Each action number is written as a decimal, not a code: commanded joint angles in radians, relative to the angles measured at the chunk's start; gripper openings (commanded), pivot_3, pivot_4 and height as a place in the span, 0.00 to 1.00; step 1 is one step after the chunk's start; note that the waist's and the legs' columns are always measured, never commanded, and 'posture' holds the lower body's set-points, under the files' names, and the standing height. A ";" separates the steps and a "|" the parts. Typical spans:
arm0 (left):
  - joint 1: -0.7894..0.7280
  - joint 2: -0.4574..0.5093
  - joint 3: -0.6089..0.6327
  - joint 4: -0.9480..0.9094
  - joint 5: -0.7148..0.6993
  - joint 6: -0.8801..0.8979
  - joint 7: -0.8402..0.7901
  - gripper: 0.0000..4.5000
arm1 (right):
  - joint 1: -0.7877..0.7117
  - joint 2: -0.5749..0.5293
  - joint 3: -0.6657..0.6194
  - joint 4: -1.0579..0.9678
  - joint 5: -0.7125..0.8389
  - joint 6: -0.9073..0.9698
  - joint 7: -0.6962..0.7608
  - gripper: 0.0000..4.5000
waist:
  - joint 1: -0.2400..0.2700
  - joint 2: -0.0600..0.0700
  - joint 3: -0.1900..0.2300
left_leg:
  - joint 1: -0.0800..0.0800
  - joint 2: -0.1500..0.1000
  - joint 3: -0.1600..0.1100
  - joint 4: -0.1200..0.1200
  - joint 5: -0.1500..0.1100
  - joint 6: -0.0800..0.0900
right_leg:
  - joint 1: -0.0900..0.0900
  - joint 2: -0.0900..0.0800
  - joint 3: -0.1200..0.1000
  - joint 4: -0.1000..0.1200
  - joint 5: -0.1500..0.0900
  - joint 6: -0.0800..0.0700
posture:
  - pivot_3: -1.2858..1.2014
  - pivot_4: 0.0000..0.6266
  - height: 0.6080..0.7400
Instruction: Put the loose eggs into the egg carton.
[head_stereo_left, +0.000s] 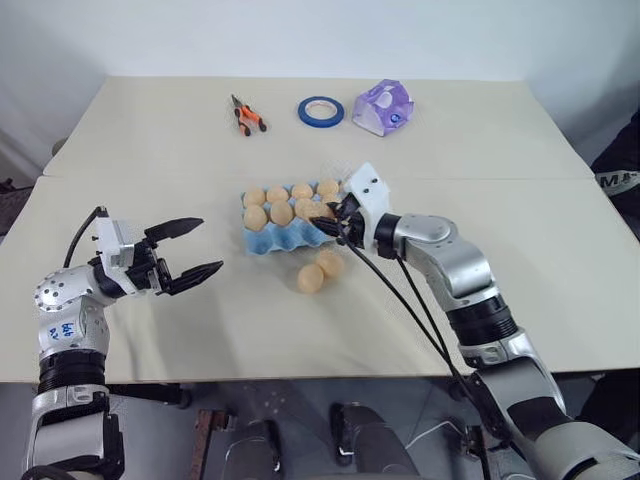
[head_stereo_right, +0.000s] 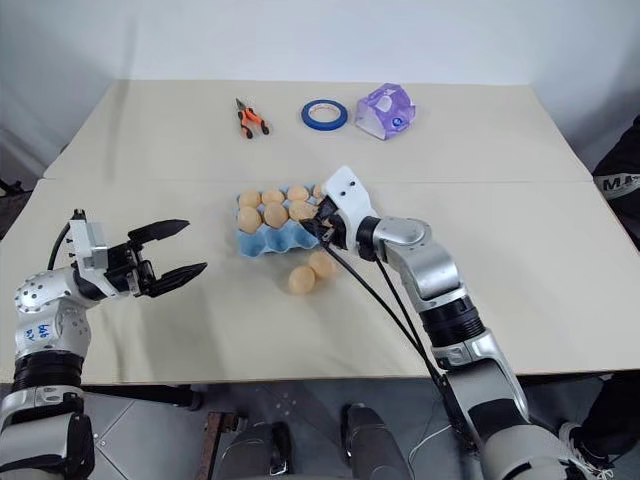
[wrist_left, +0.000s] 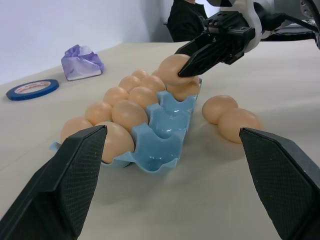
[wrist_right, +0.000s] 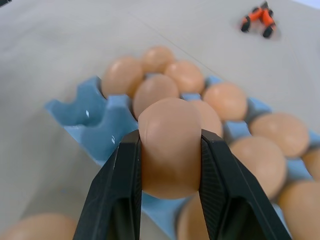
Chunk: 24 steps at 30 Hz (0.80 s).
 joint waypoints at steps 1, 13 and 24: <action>0.013 0.014 0.028 -0.052 -0.030 0.005 0.016 1.00 | -0.038 0.024 -0.008 0.030 -0.022 -0.046 -0.009 0.25 | -0.004 0.000 0.000 | 0.000 0.000 0.000 0.000 0.000 0.000 | 0.000 0.000 0.000 0.000 0.000 0.000 | 0.52 0.24 1.00; 0.017 0.009 0.024 -0.065 -0.031 0.009 0.031 1.00 | -0.071 0.052 -0.023 0.085 -0.056 -0.087 -0.001 0.99 | -0.017 0.000 0.000 | 0.000 0.000 0.000 -0.001 0.001 -0.001 | 0.000 0.000 0.000 0.001 0.000 0.000 | 0.52 0.24 1.00; 0.000 0.003 0.016 -0.059 -0.030 0.014 0.028 1.00 | 0.076 -0.081 -0.097 -0.217 0.080 -0.011 0.143 0.99 | -0.012 0.000 0.000 | 0.000 0.000 -0.001 -0.001 0.000 -0.001 | 0.000 0.000 0.000 0.000 0.000 0.000 | 0.52 0.24 1.00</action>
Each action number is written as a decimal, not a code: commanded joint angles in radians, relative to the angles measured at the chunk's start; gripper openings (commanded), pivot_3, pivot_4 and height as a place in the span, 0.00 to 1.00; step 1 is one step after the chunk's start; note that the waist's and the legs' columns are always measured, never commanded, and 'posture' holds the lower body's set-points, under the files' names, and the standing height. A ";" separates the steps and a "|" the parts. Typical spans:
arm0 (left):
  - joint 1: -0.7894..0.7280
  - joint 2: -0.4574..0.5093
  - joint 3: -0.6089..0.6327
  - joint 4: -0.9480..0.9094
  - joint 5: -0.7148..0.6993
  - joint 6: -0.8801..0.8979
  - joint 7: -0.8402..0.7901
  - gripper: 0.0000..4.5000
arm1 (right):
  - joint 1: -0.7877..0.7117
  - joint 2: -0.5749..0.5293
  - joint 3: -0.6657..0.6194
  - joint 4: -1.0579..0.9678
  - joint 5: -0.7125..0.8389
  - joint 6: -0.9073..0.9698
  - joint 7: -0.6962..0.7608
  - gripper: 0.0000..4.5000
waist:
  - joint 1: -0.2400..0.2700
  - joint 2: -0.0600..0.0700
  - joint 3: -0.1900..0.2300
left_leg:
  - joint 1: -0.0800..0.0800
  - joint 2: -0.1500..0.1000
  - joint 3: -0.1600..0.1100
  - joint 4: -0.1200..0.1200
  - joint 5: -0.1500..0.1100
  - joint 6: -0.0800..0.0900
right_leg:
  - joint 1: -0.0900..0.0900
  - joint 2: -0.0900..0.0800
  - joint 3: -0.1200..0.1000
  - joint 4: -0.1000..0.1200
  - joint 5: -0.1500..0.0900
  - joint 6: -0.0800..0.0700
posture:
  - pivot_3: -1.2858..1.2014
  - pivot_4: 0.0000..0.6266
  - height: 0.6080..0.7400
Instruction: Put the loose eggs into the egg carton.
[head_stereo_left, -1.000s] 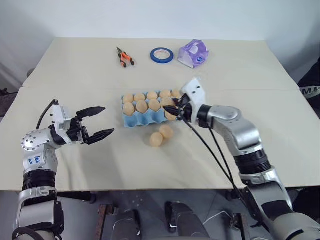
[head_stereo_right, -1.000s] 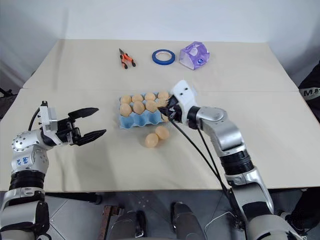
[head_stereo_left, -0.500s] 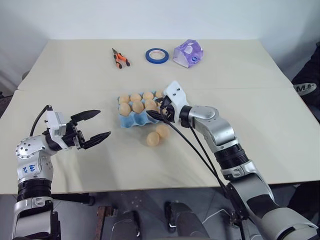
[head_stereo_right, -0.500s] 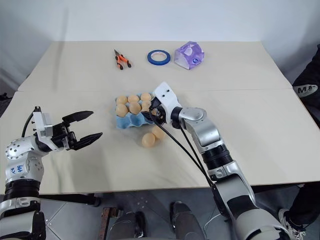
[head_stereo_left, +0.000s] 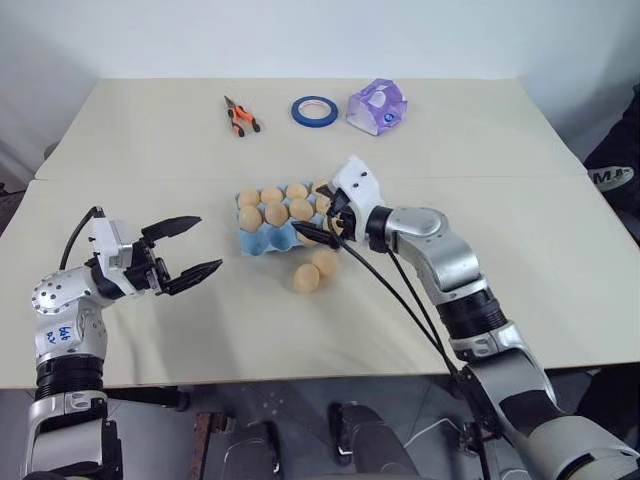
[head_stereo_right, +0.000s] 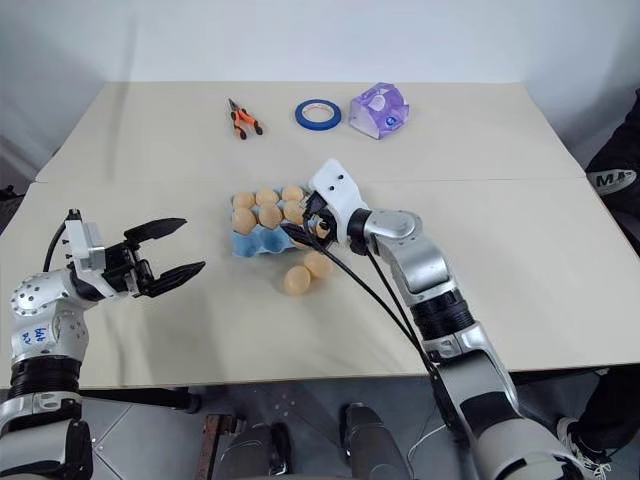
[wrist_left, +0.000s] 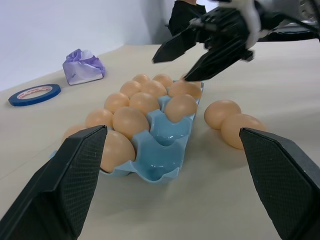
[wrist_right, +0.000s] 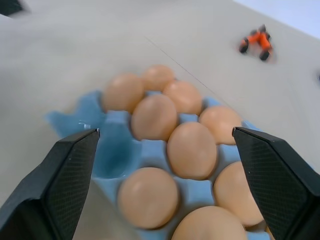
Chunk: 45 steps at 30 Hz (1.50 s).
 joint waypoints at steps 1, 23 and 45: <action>-0.005 0.007 0.016 -0.024 -0.027 0.003 -0.001 1.00 | 0.084 -0.075 -0.093 -0.173 0.099 0.017 0.077 0.99 | 0.001 0.000 0.000 | 0.000 0.000 0.000 0.000 0.000 0.000 | 0.000 0.000 0.000 0.000 0.000 0.000 | 0.52 0.24 1.00; -0.013 0.063 0.054 0.085 -0.020 -0.003 -0.059 1.00 | 0.670 -0.491 -0.515 -0.317 0.420 -0.201 0.533 0.99 | 0.000 -0.001 0.000 | 0.016 -0.001 -0.003 0.000 -0.001 0.001 | 0.018 0.000 -0.001 -0.007 0.000 0.000 | 0.52 0.24 1.00; 0.247 -0.237 -0.325 -0.712 0.189 0.469 0.612 1.00 | 0.595 -0.444 -0.423 -0.310 0.387 -0.236 0.431 0.99 | 0.009 -0.001 0.000 | 0.018 -0.002 -0.004 -0.002 0.000 0.002 | 0.021 0.000 0.001 -0.007 0.000 0.001 | 0.52 0.24 1.00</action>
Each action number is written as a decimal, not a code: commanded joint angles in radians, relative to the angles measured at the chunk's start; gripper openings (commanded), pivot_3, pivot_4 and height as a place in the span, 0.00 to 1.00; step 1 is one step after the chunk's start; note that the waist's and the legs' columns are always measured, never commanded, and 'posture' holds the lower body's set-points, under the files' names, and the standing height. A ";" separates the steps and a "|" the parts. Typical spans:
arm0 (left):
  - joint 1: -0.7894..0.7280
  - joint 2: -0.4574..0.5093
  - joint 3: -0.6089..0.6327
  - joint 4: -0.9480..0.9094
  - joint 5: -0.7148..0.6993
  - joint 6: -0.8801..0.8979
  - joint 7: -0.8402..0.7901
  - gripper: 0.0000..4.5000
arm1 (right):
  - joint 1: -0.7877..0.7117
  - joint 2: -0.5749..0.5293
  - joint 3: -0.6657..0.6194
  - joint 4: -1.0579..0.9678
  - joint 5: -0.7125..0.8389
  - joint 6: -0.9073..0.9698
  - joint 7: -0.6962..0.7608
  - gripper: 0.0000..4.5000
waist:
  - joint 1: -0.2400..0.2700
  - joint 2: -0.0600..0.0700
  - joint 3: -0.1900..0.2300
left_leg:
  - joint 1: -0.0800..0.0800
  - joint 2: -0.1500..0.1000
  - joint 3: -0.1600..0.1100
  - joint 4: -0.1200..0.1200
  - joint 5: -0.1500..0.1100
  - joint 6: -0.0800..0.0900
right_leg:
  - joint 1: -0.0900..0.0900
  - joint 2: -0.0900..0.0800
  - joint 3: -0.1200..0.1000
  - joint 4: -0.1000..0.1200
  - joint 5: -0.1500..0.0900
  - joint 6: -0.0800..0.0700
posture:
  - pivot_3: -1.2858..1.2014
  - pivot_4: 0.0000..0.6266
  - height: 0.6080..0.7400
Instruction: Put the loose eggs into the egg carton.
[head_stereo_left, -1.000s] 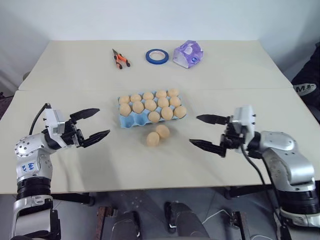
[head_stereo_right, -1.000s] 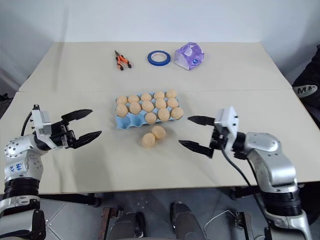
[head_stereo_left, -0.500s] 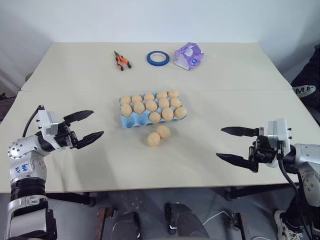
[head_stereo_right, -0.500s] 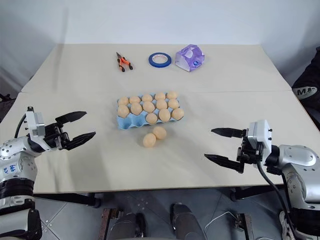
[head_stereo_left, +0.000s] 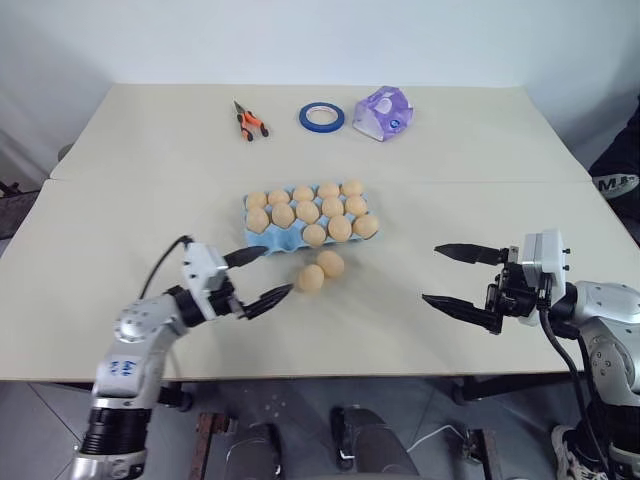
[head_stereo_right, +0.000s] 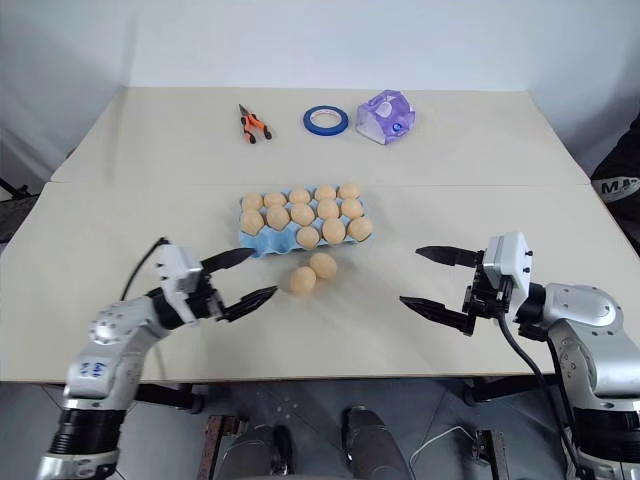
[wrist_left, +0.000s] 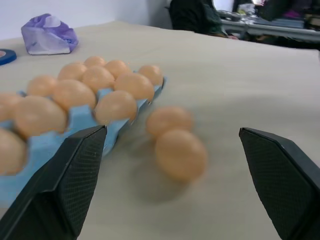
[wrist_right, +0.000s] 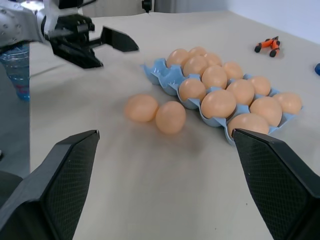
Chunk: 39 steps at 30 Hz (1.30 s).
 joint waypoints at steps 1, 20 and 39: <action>-0.022 -0.013 -0.055 -0.035 0.068 0.032 0.078 1.00 | -0.019 0.005 0.001 -0.020 0.002 -0.014 -0.019 0.99 | -0.005 0.000 0.000 | 0.001 0.000 0.000 0.000 0.000 0.000 | 0.000 0.000 0.000 0.000 0.000 0.000 | 0.52 0.24 1.00; -0.156 -0.071 -0.186 0.143 0.250 0.069 0.203 0.86 | -0.001 0.019 0.010 -0.061 0.007 -0.008 -0.073 1.00 | -0.001 0.000 0.000 | 0.001 -0.001 -0.002 -0.001 0.000 0.000 | 0.001 0.000 0.000 -0.001 0.000 0.000 | 0.52 0.24 1.00; -0.266 -0.034 0.028 0.048 -0.024 0.092 0.065 0.43 | 0.003 0.015 0.015 -0.062 0.011 -0.005 -0.080 1.00 | 0.016 0.000 0.000 | 0.001 -0.001 -0.002 -0.001 0.000 0.000 | 0.001 0.000 0.000 -0.001 0.000 0.000 | 0.52 0.24 1.00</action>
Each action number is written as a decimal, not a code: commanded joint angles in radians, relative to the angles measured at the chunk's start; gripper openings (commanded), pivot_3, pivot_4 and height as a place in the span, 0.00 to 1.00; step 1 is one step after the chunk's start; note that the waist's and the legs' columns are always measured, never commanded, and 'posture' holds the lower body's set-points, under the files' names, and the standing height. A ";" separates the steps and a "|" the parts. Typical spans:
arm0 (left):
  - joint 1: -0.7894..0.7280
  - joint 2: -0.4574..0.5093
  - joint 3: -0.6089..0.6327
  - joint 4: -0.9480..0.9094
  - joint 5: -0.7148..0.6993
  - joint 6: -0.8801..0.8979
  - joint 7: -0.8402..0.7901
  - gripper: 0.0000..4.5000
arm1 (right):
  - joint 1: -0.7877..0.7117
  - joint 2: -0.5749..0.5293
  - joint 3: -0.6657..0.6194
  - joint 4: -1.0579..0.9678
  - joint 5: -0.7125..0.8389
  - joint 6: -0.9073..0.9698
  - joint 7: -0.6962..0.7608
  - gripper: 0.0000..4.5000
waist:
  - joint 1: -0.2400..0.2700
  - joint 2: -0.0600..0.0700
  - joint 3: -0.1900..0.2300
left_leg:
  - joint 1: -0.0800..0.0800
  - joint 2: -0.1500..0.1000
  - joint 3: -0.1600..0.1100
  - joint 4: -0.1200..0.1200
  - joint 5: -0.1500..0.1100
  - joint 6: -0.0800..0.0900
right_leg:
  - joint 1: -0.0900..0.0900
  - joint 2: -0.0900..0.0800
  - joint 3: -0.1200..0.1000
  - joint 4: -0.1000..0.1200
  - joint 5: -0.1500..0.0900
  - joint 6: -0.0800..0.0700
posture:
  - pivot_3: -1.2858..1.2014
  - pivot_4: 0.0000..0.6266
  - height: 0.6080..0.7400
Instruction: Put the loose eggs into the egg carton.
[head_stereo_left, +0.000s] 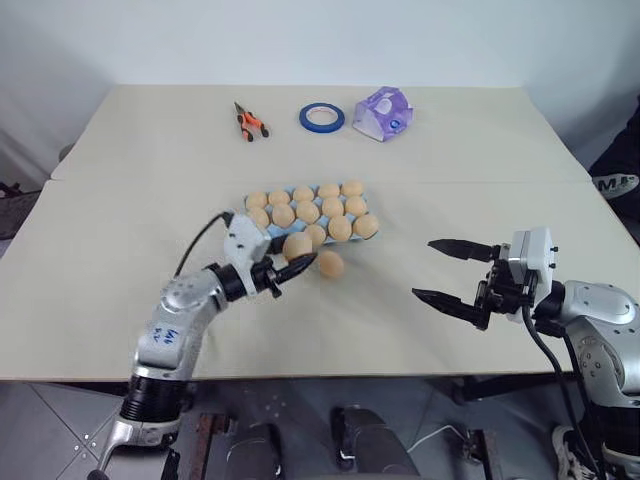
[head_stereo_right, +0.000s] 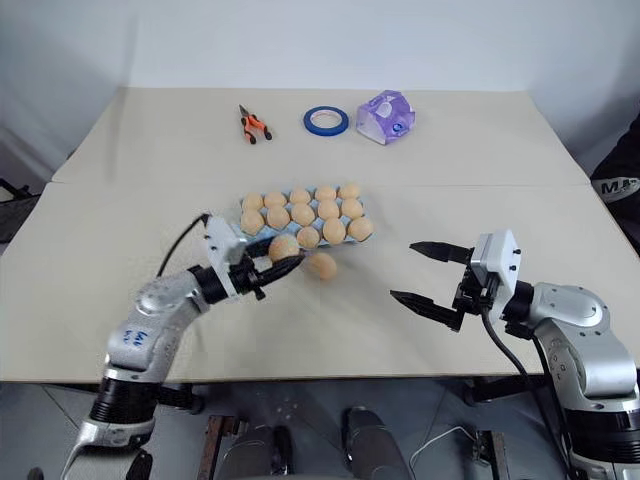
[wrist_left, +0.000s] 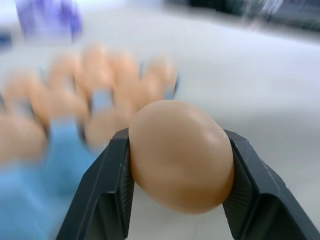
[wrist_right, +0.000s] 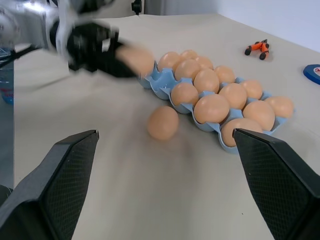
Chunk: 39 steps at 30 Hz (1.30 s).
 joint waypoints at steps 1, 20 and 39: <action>-0.066 -0.004 0.049 0.029 -0.030 0.004 0.030 0.43 | -0.004 -0.001 -0.004 -0.026 0.014 -0.006 0.002 1.00 | 0.005 0.000 0.000 | 0.000 0.000 0.000 0.000 0.000 0.000 | 0.000 0.000 0.000 0.000 0.000 0.000 | 0.52 0.24 1.00; -0.161 -0.034 -0.020 0.283 0.120 -0.081 0.102 0.84 | 0.036 -0.003 -0.018 -0.064 0.021 0.006 -0.032 1.00 | 0.010 0.000 0.000 | 0.000 -0.001 0.000 -0.011 0.000 -0.001 | 0.000 0.000 0.000 -0.008 0.001 0.003 | 0.52 0.24 1.00; 0.203 0.309 0.258 -0.004 -0.184 -0.062 -0.312 1.00 | 0.033 -0.004 -0.029 0.003 0.042 -0.022 0.051 1.00 | 0.002 0.001 0.000 | 0.002 0.001 0.002 -0.013 0.000 -0.004 | 0.000 0.000 -0.001 -0.007 -0.001 -0.001 | 0.52 0.24 1.00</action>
